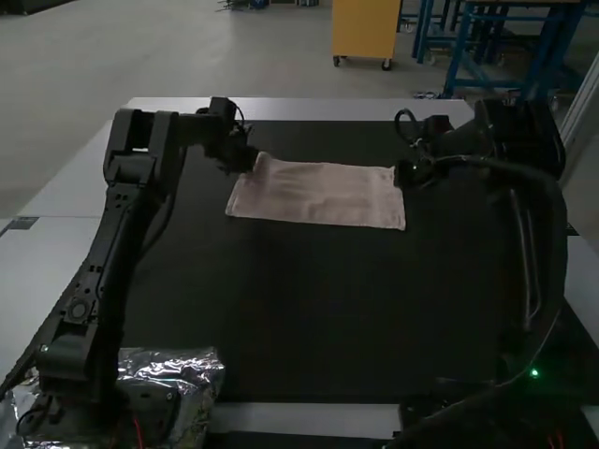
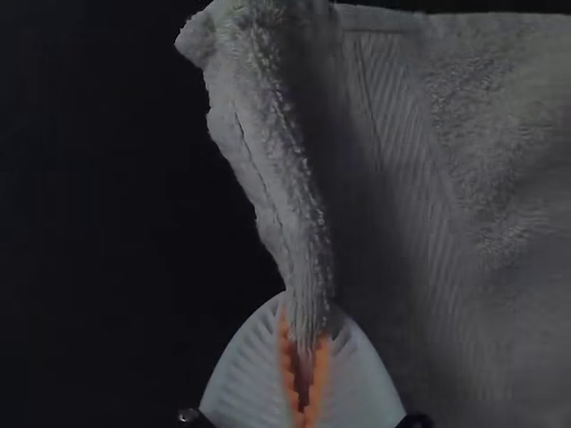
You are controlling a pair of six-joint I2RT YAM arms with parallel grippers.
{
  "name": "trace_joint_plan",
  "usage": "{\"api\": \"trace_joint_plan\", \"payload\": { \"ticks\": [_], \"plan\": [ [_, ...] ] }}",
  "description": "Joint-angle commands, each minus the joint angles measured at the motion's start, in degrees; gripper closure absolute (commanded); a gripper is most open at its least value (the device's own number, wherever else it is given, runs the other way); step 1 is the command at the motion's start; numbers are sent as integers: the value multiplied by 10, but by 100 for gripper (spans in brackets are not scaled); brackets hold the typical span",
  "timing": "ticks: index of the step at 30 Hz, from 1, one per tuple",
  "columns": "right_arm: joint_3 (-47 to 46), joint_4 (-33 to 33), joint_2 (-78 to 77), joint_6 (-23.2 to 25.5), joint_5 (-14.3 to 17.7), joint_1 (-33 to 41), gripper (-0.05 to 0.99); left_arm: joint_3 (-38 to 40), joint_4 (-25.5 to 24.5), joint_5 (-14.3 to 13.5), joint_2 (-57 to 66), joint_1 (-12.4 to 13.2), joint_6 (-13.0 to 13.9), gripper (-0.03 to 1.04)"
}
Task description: Fold the towel.
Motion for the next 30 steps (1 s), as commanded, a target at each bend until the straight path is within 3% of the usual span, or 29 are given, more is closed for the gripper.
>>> {"api": "trace_joint_plan", "payload": {
  "ticks": [1,16,30],
  "plan": [
    [6,2,-56,3,-14,-6,96,4,0,12,-44,7,-1,99],
    [-7,-18,-92,-5,-22,-24,96,-61,-9,18,-94,26,1,99],
    [-99,-46,-183,-9,-53,-27,96,-236,42,21,-217,26,6,99]
  ]
}}
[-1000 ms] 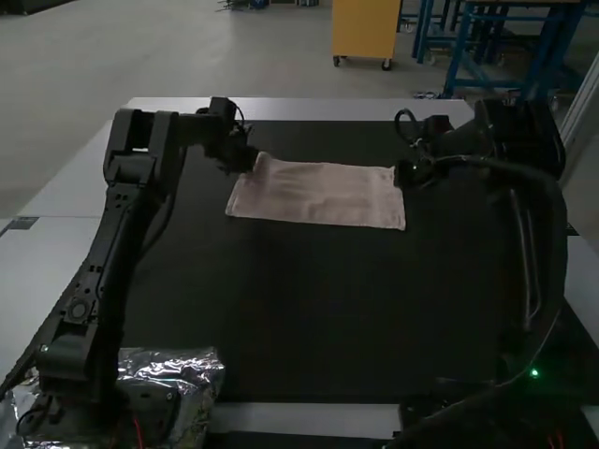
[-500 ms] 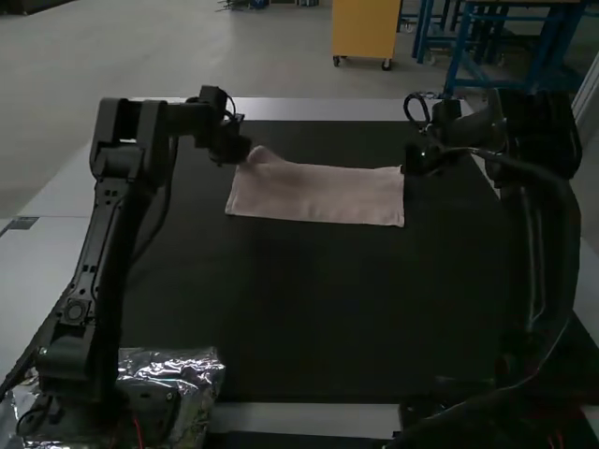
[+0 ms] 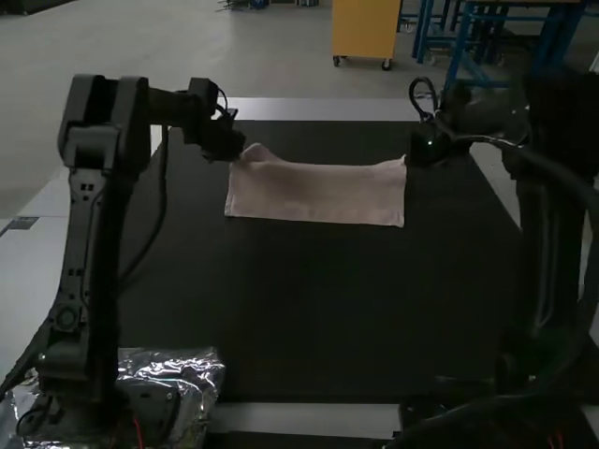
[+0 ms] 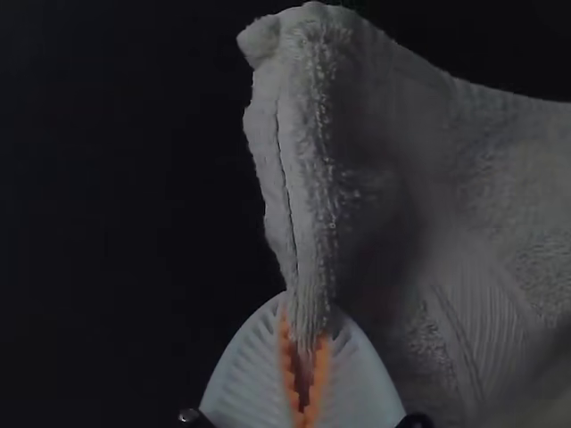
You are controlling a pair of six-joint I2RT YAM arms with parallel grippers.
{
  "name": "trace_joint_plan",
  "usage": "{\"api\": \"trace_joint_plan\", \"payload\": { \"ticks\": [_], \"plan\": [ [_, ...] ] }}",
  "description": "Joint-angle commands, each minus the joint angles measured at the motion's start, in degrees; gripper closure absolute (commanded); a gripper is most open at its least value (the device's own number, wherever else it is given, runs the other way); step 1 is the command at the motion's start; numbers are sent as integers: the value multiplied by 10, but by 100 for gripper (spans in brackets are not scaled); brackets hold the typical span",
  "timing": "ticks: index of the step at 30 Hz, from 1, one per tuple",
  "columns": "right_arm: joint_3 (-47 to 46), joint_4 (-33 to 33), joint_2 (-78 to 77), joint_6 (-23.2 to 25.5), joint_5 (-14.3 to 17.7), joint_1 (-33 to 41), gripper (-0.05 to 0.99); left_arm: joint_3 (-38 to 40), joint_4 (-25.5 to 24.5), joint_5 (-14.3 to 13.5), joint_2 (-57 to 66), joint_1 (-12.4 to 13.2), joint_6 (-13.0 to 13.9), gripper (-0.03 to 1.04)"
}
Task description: Fold the towel.
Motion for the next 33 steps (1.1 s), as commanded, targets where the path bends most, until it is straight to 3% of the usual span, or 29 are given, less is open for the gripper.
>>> {"api": "trace_joint_plan", "payload": {
  "ticks": [1,16,24,25,26,27,29,30,31,33],
  "plan": [
    [-28,1,-43,-6,-14,-12,96,-40,10,2,-44,8,5,99],
    [-194,22,-138,-6,-28,-12,96,-261,95,4,-166,9,3,99],
    [-274,88,-146,-5,-28,-12,95,-373,169,2,-189,9,-9,99],
    [-283,103,-146,-3,-25,-12,95,-387,181,2,-189,9,-11,99],
    [-290,113,-145,-1,-24,-12,83,-399,193,4,-189,9,-12,98],
    [-296,119,-145,1,-24,-12,69,-411,205,4,-189,10,-12,92],
    [-297,119,-146,2,-24,-12,43,-427,229,5,-190,16,-19,53],
    [-297,119,-146,5,-24,-12,34,-431,237,5,-191,18,-20,45],
    [-297,119,-146,7,-24,-12,27,-433,242,4,-193,23,-28,39],
    [-290,116,-148,8,-24,-10,16,-432,246,4,-196,31,-33,8]
  ]
}}
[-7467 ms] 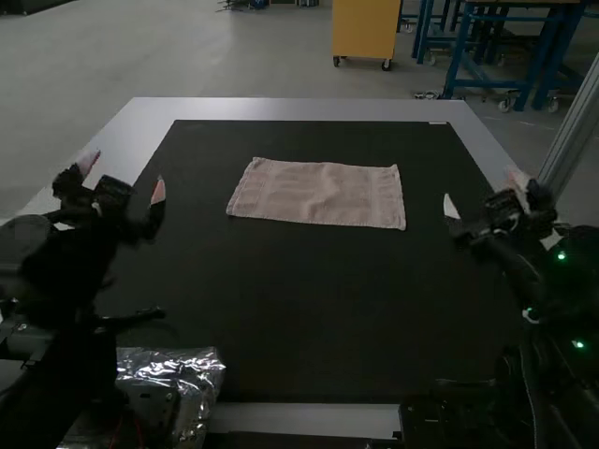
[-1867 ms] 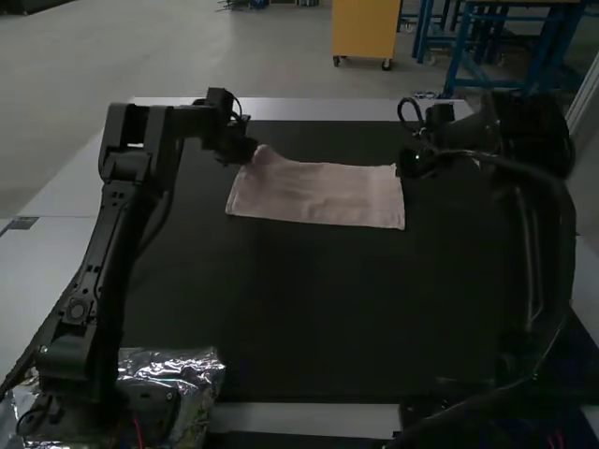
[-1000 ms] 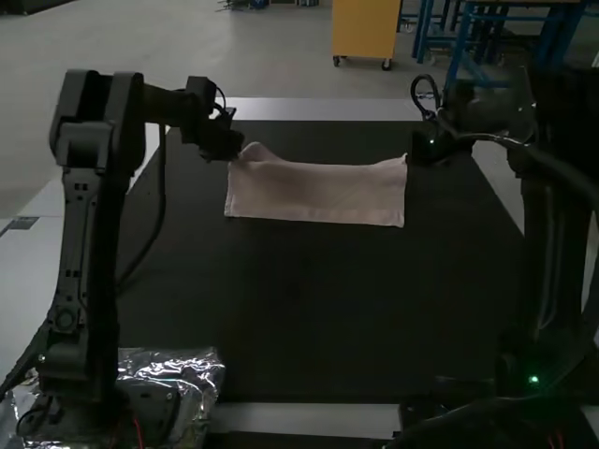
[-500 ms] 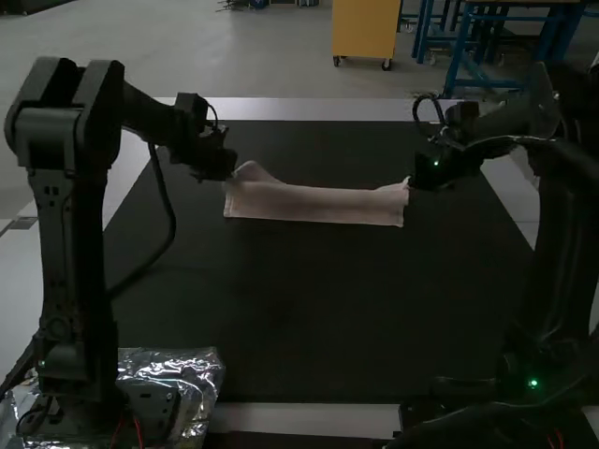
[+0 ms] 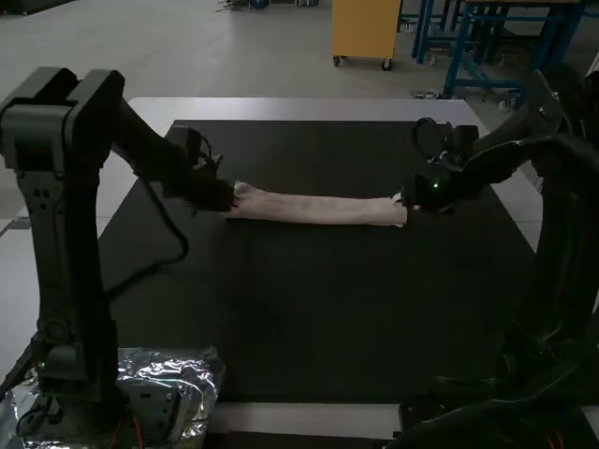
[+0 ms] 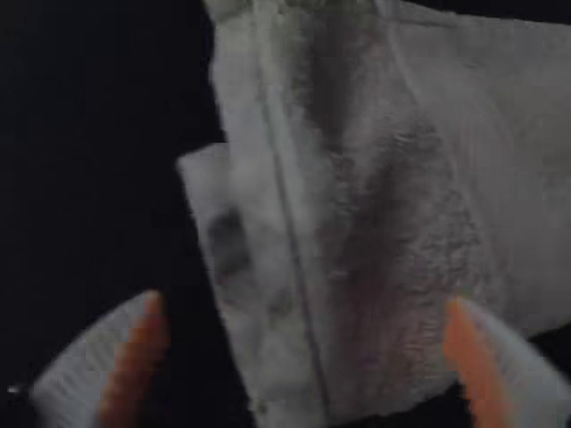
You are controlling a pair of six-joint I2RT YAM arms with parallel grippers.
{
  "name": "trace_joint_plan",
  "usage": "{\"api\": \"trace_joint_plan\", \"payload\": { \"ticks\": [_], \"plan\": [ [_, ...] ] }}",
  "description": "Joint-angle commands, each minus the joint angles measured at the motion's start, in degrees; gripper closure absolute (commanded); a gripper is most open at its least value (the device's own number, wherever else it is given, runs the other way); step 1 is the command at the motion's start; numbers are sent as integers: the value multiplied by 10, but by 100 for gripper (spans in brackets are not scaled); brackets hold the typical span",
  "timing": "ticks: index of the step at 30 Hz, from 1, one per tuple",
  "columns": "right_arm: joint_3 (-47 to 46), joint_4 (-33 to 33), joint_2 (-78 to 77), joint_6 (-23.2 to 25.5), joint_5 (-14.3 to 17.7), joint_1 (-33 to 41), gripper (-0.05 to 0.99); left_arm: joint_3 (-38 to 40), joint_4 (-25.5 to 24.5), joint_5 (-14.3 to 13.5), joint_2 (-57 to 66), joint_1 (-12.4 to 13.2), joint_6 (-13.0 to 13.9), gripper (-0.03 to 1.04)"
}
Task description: Fold the towel.
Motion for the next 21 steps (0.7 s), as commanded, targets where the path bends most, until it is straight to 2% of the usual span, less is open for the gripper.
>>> {"api": "trace_joint_plan", "payload": {
  "ticks": [1,3,4,12,15,21],
  "plan": [
    [15,2,-24,3,-2,-9,12,6,13,3,-24,20,-17,8],
    [19,2,-25,3,-2,-7,3,11,13,3,-28,27,-18,5],
    [20,2,-24,4,-2,-5,2,14,13,3,-29,30,-19,4],
    [20,16,-5,4,11,17,2,35,12,4,-35,40,-39,4],
    [22,23,6,4,19,24,2,38,10,12,-35,40,-45,4],
    [27,32,24,3,30,27,2,38,8,15,-41,40,-45,4]
  ]
}}
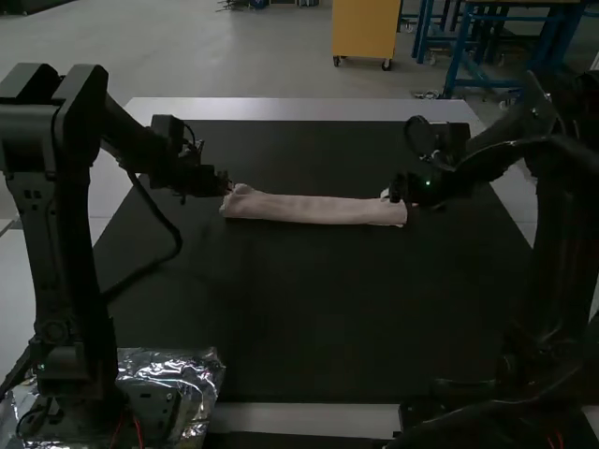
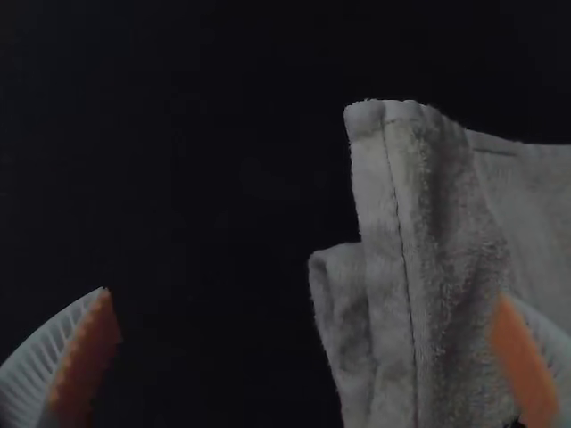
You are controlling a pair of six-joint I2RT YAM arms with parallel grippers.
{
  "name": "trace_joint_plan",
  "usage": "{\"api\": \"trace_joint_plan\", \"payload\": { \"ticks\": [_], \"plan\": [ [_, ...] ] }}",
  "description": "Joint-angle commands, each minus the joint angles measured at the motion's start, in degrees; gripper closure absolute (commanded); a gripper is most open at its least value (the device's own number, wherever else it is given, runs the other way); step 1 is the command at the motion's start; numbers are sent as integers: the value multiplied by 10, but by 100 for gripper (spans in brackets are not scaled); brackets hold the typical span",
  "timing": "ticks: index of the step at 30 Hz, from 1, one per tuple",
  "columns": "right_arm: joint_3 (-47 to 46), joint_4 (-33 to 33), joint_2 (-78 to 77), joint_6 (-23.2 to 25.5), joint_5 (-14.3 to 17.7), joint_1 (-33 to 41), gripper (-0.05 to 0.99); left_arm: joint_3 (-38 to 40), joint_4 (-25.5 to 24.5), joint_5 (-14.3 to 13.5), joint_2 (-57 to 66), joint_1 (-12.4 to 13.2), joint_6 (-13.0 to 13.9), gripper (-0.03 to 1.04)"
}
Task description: Fold the towel.
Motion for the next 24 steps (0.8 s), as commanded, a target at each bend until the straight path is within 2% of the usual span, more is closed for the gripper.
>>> {"api": "trace_joint_plan", "payload": {
  "ticks": [1,11,13,15,20,24],
  "plan": [
    [14,8,14,2,14,4,2,14,2,11,-31,5,-6,4],
    [24,20,46,2,15,7,3,14,3,13,-40,5,-6,4],
    [25,19,52,2,15,12,7,13,4,14,-39,5,-6,4],
    [25,19,59,3,14,17,20,11,5,14,-39,5,-6,4],
    [9,20,68,-3,-11,23,96,6,5,20,-40,5,-5,4],
    [1,17,67,2,-22,17,96,3,6,25,-39,5,-5,4]
  ]
}}
